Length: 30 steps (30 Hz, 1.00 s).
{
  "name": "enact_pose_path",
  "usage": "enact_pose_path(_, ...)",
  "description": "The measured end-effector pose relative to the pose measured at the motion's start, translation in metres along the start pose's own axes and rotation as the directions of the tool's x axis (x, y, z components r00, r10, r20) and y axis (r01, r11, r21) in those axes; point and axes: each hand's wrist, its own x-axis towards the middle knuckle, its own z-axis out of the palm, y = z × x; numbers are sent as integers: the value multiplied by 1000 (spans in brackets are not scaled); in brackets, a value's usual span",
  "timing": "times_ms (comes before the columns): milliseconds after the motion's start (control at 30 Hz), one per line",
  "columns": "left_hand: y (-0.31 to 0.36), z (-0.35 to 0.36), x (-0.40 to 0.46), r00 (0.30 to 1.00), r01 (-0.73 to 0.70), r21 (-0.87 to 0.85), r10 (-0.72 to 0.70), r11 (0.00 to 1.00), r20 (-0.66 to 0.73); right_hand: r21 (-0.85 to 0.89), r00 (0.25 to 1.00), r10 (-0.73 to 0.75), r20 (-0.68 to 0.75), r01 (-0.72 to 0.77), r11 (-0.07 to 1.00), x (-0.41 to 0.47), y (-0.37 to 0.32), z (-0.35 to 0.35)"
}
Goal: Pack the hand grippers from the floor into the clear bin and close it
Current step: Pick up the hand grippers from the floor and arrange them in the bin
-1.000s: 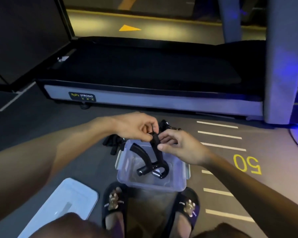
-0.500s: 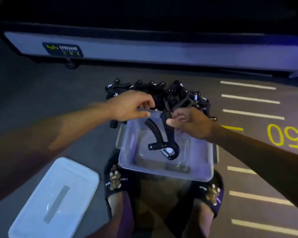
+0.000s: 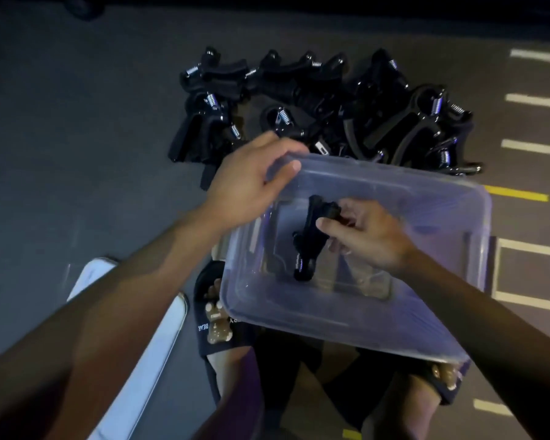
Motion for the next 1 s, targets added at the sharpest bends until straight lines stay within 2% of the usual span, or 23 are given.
enact_pose_path(100,2,1,0,999,-1,-32,0,999,-34,-43,998,-25,57,27,999,1,-14,-3)
enact_pose_path(233,0,2,0,999,3,-44,-4,999,-34,-392,991,94,95,-49,919,18,-27,2)
enact_pose_path(300,0,2,0,999,-5,-35,4,999,-38,-502,988,130,88,-68,862,32,-30,14)
enact_pose_path(433,0,2,0,999,-11,-32,9,999,-47,-481,987,159,27,-126,868,64,-17,42)
enact_pose_path(533,-1,3,0,999,-19,-24,18,1000,-51,-432,985,152,87,-100,896,82,-6,62)
enact_pose_path(600,-1,2,0,999,-12,-25,10,1000,-49,-476,982,135,131,-58,878,85,-2,68)
enact_pose_path(833,-2,3,-1,998,10,-62,-13,998,-54,-417,981,-168,96,193,888,51,13,66)
enact_pose_path(933,3,2,0,999,32,-105,-37,994,-37,-400,979,-189,75,203,894,48,20,70)
enact_pose_path(1000,1,-5,3,994,93,-251,-107,964,-40,-419,982,-170,78,187,889,49,22,71)
